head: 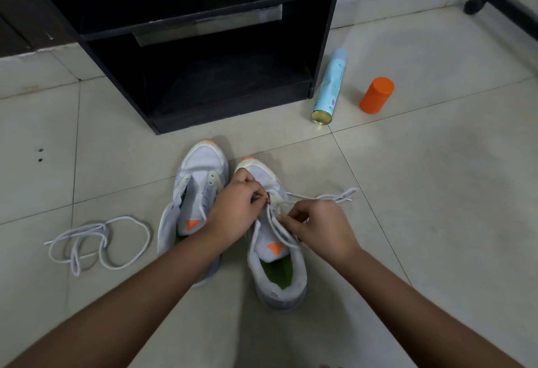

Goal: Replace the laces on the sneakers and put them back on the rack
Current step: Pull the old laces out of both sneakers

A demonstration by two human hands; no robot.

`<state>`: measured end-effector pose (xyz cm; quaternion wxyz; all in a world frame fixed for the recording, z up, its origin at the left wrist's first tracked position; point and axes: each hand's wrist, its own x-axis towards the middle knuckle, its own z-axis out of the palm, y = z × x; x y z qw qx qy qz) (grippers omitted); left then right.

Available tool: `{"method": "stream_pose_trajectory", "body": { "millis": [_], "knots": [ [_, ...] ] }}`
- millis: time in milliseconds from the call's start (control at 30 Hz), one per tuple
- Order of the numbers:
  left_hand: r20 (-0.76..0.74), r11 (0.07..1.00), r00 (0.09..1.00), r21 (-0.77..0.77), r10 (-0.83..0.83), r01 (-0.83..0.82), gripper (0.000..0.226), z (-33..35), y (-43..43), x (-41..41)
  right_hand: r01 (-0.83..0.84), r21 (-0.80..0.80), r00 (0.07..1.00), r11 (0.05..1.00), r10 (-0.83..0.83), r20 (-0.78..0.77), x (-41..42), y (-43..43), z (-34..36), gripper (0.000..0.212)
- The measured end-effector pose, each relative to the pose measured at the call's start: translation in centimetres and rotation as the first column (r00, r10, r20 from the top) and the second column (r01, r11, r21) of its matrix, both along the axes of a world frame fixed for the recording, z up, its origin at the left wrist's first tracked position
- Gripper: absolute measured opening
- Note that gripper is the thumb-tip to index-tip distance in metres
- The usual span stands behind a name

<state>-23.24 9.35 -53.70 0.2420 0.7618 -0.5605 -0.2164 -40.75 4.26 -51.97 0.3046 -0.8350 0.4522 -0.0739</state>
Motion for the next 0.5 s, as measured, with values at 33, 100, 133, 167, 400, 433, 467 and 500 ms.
{"method": "stream_pose_trajectory", "body": {
  "millis": [33,100,133,167,400,433,467,500],
  "knots": [
    [0.005,1.000,1.000,-0.004,0.002,-0.002,0.010,0.0,0.0,0.0,0.014,0.035,0.999,0.999,-0.015,0.036,0.1,-0.1,0.3,0.028],
    [-0.003,1.000,1.000,0.000,-0.009,0.009,0.010,-0.1,0.0,-0.1,0.001,0.032,1.000,0.999,-0.002,0.020,0.5,-0.3,0.9,0.024],
    [-0.016,1.000,1.000,0.004,-0.011,0.011,0.009,-0.2,-0.1,-0.3,-0.027,-0.005,0.999,1.000,0.026,-0.037,0.8,-0.4,1.2,0.023],
    [-0.043,1.000,0.999,0.003,0.003,-0.003,0.008,-0.1,0.0,-0.4,-0.057,-0.053,0.993,0.997,0.051,-0.109,1.1,-0.7,1.4,0.024],
    [0.428,0.984,0.896,0.070,0.118,-0.164,0.021,2.0,0.3,3.3,-0.013,-0.061,0.975,0.998,0.000,-0.222,0.6,-1.6,0.9,0.020],
    [0.474,0.993,0.879,0.063,0.057,-0.099,0.022,2.2,0.2,3.1,-0.026,-0.049,0.979,0.998,0.015,-0.204,0.7,-1.4,0.8,0.023],
    [0.480,1.000,0.877,0.030,-0.009,-0.006,0.023,2.3,0.1,2.6,-0.040,-0.045,0.980,0.998,0.030,-0.195,0.8,-1.2,0.8,0.026],
    [0.491,0.995,0.868,-0.019,-0.074,0.096,0.020,2.1,0.0,1.9,-0.048,-0.050,0.981,0.998,0.038,-0.188,1.0,-1.2,0.8,0.030]
  ]
}}
